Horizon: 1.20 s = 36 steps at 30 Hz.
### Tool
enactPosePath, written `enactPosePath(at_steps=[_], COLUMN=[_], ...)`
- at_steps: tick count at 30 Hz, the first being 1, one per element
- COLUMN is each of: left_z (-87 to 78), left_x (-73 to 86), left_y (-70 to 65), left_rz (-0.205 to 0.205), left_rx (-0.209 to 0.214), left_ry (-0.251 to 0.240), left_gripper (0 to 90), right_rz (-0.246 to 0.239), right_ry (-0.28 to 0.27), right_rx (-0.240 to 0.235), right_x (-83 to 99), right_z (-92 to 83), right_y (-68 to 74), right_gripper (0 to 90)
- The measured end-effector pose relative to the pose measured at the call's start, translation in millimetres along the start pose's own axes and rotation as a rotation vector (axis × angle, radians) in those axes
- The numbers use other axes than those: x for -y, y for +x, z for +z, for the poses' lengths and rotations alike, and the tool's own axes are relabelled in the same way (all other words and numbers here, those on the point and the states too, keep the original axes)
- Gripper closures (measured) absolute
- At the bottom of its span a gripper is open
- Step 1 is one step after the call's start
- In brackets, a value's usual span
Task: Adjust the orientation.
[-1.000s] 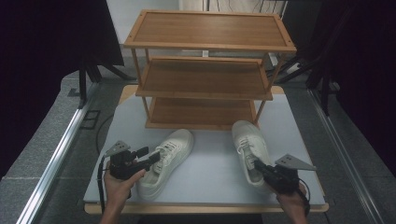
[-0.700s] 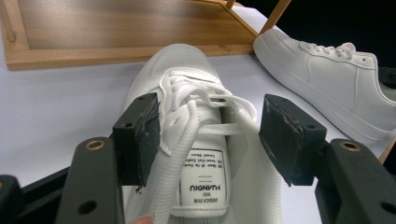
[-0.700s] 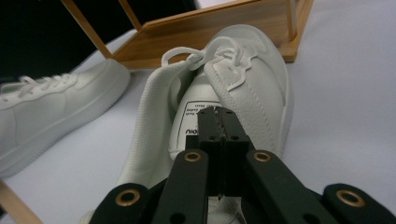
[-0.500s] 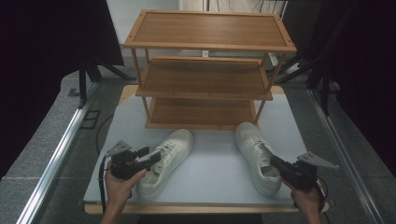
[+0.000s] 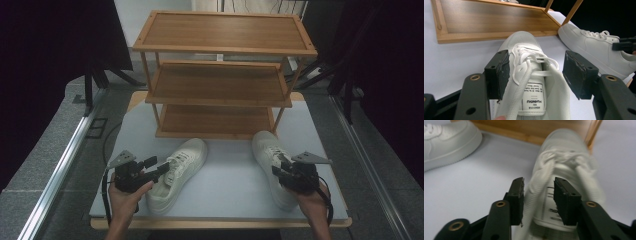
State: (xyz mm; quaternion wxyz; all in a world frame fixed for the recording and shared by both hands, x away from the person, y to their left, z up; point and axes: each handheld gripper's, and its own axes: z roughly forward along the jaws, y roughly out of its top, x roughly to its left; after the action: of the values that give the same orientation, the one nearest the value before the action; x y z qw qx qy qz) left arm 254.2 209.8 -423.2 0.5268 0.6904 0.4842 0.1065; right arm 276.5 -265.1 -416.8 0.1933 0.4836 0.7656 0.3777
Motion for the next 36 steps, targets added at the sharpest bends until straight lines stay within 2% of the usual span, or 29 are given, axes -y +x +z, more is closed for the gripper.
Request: enactPosePath(at_steps=[1,3,9,10,11,12,13,14,16,17,18,19,23,27,28,29,30,32,33,34,36], left_z=[0.0,-2.4,-5.6,-6.2,-6.2,-5.9,-5.9,-5.3,-5.0,-5.0,-4.9,-5.0,-5.0,-3.4,-2.9,-2.5,-2.5,-1.7,-1.6,-2.2,-2.9], left_x=[0.0,0.3,-0.3,-0.6,-0.6,-0.5,-0.5,-0.1,0.1,0.1,0.1,0.0,0.0,0.7,0.9,1.0,1.0,0.8,0.7,0.6,0.8], left_y=[0.0,2.3,3.9,4.4,4.4,5.0,5.0,5.4,4.9,4.9,4.2,4.2,5.0,6.7,6.7,6.5,6.5,7.1,7.6,9.3,10.1], left_rz=[0.000,-0.006,-0.010,-0.011,-0.011,-0.012,-0.012,-0.013,-0.010,-0.010,-0.009,-0.008,-0.007,-0.012,-0.010,-0.009,-0.009,-0.005,-0.006,-0.009,-0.011], left_rx=[0.000,-0.001,-0.005,-0.008,-0.008,-0.009,-0.009,-0.010,-0.007,-0.007,-0.001,0.000,0.000,-0.003,-0.003,-0.003,-0.003,0.001,0.001,0.000,0.000], left_ry=[0.000,-0.004,-0.015,-0.015,-0.015,-0.013,-0.013,-0.011,-0.006,-0.006,-0.007,-0.006,-0.003,0.002,0.004,0.004,0.004,0.006,0.006,0.003,0.001], left_gripper=[38.4,38.4,38.5,38.5,38.5,38.5,38.5,38.5,38.6,38.5,38.5,38.6,38.6,38.6,38.5,38.6,38.6,38.5,38.6,38.6,38.6], right_rz=[0.000,-0.045,-0.049,-0.071,-0.071,-0.101,-0.101,-0.119,-0.165,-0.165,-0.205,-0.224,-0.253,-0.236,-0.221,-0.208,-0.208,-0.158,-0.145,-0.127,-0.118], right_ry=[0.000,0.009,-0.011,-0.013,-0.013,-0.007,-0.007,-0.007,-0.006,-0.006,-0.004,-0.004,-0.009,-0.028,-0.062,-0.091,-0.091,-0.150,-0.171,-0.192,-0.198], right_rx=[0.000,-0.006,-0.032,-0.057,-0.057,-0.090,-0.090,-0.130,-0.170,-0.170,-0.209,-0.227,-0.243,-0.240,-0.235,-0.234,-0.234,-0.271,-0.268,-0.238,-0.229], right_x=[0.0,-1.3,1.3,3.0,3.0,5.7,5.7,8.6,11.3,11.3,13.3,13.9,15.0,15.9,16.8,16.9,16.9,13.8,12.1,9.1,8.3], right_z=[0.0,0.7,-1.8,-4.5,-4.5,-7.1,-7.1,-9.8,-12.1,-12.1,-13.9,-14.4,-14.7,-14.4,-16.4,-18.4,-18.4,-25.8,-29.0,-33.5,-34.4], right_y=[0.0,4.9,4.3,6.7,6.7,12.5,12.5,17.6,23.0,23.0,26.9,28.0,29.9,23.7,21.1,20.2,20.2,14.6,12.1,6.8,3.7], right_gripper=[62.2,72.1,79.5,80.6,80.6,80.7,80.7,80.6,80.4,80.4,80.1,79.9,79.1,72.7,65.4,62.8,62.8,60.7,59.7,58.3,57.5])
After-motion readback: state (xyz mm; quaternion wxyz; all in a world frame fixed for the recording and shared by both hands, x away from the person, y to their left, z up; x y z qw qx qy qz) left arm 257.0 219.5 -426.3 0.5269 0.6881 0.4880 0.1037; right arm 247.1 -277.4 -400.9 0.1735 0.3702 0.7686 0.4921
